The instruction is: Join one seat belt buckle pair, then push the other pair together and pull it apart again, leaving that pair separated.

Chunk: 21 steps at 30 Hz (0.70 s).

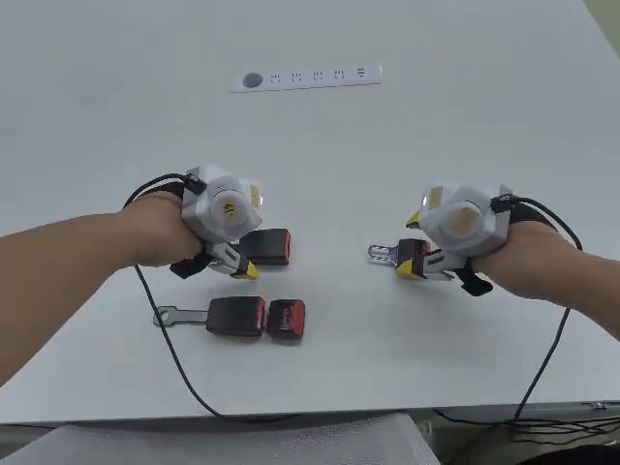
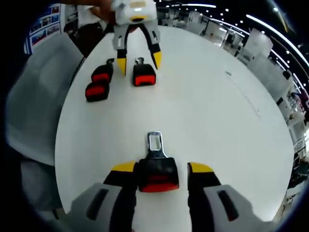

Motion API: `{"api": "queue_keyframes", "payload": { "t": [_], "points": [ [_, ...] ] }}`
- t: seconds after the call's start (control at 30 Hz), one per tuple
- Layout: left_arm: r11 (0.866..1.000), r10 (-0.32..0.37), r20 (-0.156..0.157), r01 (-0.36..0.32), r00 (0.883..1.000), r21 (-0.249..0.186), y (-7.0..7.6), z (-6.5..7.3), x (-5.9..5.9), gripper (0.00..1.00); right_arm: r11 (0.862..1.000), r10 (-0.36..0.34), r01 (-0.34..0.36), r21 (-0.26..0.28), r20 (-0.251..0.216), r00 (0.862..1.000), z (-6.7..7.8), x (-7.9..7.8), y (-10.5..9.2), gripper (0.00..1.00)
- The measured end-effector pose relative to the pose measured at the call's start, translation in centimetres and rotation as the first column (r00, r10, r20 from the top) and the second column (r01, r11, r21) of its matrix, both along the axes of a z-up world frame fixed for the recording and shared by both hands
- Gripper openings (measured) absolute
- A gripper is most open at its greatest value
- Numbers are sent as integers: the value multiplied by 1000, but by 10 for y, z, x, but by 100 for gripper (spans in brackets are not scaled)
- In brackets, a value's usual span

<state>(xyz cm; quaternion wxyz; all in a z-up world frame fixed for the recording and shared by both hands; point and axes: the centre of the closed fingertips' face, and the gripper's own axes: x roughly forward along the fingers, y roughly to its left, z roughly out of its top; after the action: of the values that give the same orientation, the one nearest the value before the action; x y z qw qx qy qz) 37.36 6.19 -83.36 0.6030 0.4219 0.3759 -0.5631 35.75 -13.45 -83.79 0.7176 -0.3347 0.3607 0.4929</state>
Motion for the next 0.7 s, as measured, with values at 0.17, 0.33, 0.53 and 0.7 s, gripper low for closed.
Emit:
{"api": "queue_keyframes", "payload": {
  "t": [0.17, 0.33, 0.53, 0.7],
  "points": [
    [1000, 2, -27, -2, 1000, -7, 2, 0, 4, 48, 1000, -5, 5, 9, -40, 999, -6, -2, -5, 37],
    [1000, -10, -42, 10, 999, 2, 4, -3, 3, 38, 999, 34, -32, 24, -57, 998, -6, -3, -4, 35],
    [1000, -13, -51, 13, 999, -12, 4, 1, 3, 33, 999, 35, -34, 22, -82, 996, -8, -3, -3, 34],
    [1000, -21, -78, 21, 997, -1, 4, 0, 3, 33, 999, 37, -36, 18, -90, 995, -7, -4, -2, 34]
  ]
}}
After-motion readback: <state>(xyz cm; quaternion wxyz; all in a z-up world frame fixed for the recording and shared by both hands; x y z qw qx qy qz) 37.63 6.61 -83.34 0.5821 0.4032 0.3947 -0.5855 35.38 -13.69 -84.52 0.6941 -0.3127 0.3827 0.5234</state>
